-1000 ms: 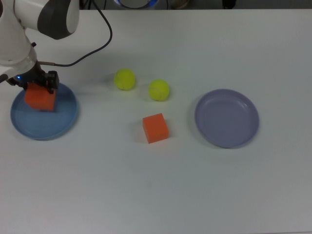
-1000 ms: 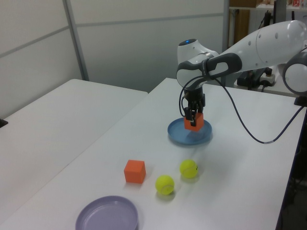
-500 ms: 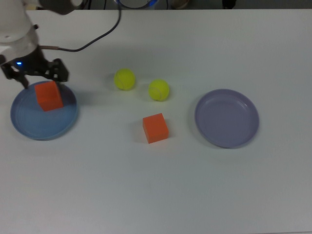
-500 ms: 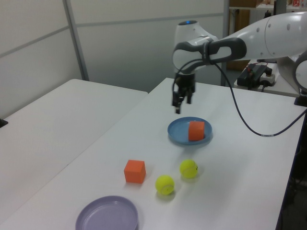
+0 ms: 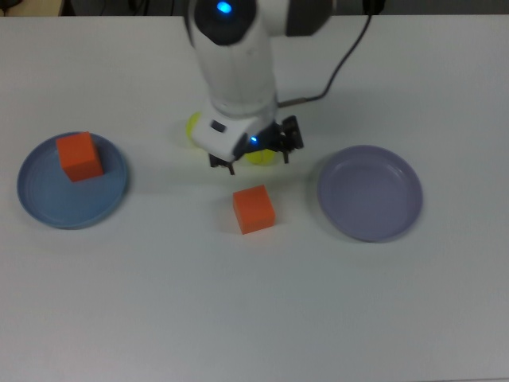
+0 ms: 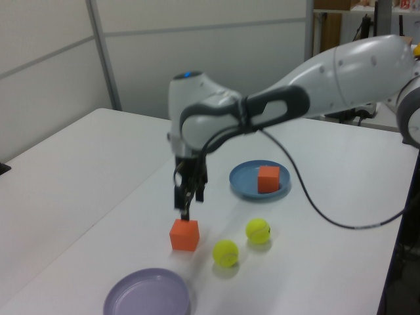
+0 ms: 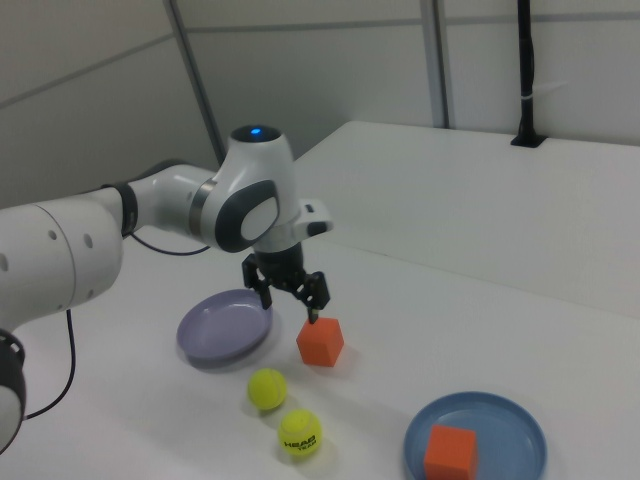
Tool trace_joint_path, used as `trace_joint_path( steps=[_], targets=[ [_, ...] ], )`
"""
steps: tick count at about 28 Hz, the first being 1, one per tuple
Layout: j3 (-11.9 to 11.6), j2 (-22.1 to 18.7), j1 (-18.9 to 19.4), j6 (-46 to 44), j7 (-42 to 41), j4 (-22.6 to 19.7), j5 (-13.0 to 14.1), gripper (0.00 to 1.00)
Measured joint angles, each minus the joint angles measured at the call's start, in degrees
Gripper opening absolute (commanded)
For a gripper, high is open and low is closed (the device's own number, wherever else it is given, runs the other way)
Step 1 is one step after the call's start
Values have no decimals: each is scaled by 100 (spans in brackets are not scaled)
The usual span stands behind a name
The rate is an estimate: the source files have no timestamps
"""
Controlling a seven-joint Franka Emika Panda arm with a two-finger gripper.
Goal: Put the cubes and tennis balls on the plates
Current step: 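Move to the second orange cube, lower and grasp it, then carry the second cube over the blue plate and stack it on the first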
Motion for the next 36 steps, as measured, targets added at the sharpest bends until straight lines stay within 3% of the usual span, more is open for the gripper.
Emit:
trace_joint_path(
  steps=[5,15,16,18,19,20,24,30,36],
  targets=[
    [-5,345,109,361,456,-2,-432,100],
    [-80,760,53,768,550,2,-796,100],
    [-79,791,75,798,569,2,-831,96],
    [-75,823,112,824,602,3,-858,76],
    [-73,833,134,829,615,4,-865,58],
    [-73,840,155,830,625,5,-869,35],
    [-73,846,200,878,713,25,-870,4],
    [-91,812,133,1288,1052,161,-869,5],
    [-143,458,-436,1034,1035,229,-869,5]
  ],
)
